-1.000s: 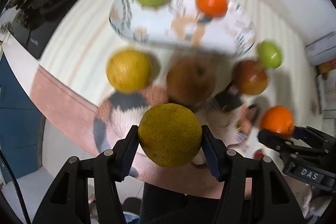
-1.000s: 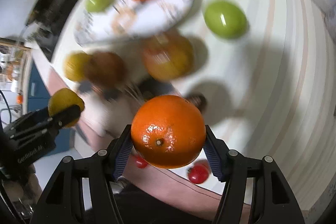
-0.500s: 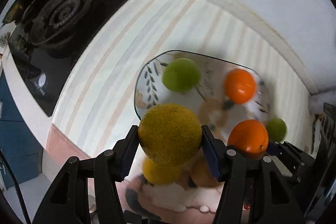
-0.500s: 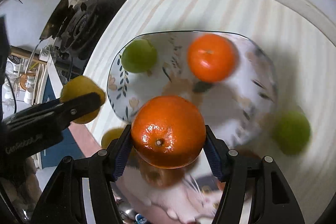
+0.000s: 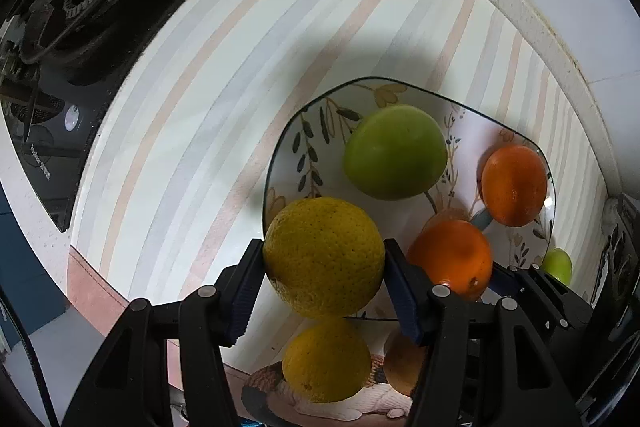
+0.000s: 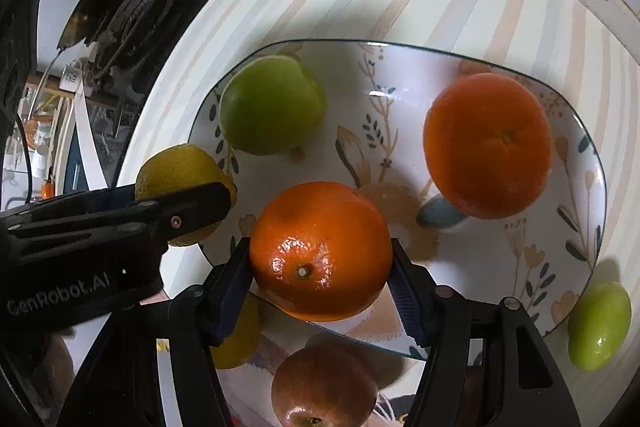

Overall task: Organize fruits
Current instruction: 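Lower the yellow citrus and orange onto the plate and open both tools, then withdraw both tools and move back over the remaining fruits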

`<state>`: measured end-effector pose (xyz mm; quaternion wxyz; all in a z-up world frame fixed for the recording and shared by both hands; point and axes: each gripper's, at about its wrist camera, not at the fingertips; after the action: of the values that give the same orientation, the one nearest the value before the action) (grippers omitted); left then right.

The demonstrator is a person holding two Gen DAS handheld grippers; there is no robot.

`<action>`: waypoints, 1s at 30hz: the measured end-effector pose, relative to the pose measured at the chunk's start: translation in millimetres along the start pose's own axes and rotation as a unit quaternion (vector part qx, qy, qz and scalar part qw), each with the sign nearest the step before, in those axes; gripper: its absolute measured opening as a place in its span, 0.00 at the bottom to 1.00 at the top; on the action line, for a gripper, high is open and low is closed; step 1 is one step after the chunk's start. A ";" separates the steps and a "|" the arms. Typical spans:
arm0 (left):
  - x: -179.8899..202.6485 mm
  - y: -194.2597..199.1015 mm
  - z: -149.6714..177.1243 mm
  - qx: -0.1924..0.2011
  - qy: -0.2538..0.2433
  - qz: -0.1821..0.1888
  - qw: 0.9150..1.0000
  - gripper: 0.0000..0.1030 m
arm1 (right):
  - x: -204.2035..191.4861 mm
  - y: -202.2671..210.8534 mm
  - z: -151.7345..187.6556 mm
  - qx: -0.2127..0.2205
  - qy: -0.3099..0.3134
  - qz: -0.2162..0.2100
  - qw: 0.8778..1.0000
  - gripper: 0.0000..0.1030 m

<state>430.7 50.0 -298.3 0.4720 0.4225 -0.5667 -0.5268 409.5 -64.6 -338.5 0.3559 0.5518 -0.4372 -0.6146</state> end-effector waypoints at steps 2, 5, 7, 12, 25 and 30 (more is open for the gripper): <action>1.7 -3.7 -1.8 -0.009 -0.001 -0.002 1.000 0.54 | -1.0 -2.9 -1.6 -0.008 0.001 0.000 1.000 0.65; 2.6 -10.5 -7.0 -0.018 0.001 -0.004 1.000 0.54 | -0.6 -3.5 -1.0 -0.019 -0.005 -0.005 1.000 0.83; 3.1 -9.2 -8.1 -0.014 0.000 -0.007 1.000 0.58 | 1.0 2.9 1.2 -0.014 -0.007 -0.005 1.000 0.86; 2.9 1.8 -8.2 0.001 0.005 -0.005 1.000 0.75 | 7.6 19.2 6.5 -0.008 -0.015 0.015 1.000 0.91; 3.2 51.5 39.1 0.064 0.004 -0.066 0.996 0.75 | 37.2 84.8 46.3 0.043 -0.022 0.091 0.995 0.91; 8.1 70.4 64.1 0.090 0.002 -0.078 0.993 0.75 | 37.4 108.1 65.8 0.065 -0.012 0.098 0.993 0.91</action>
<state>367.6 60.9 -227.4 0.3906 0.5073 -0.5759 -0.5083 334.3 -128.8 -251.1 0.3728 0.5205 -0.5325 -0.5537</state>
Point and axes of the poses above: each gripper's, at about its wrist camera, not at the fingertips, and y roughly against the way its jaws point, x to its right, z to its underside, and after that the axes turned 7 degrees about -y, right-handed
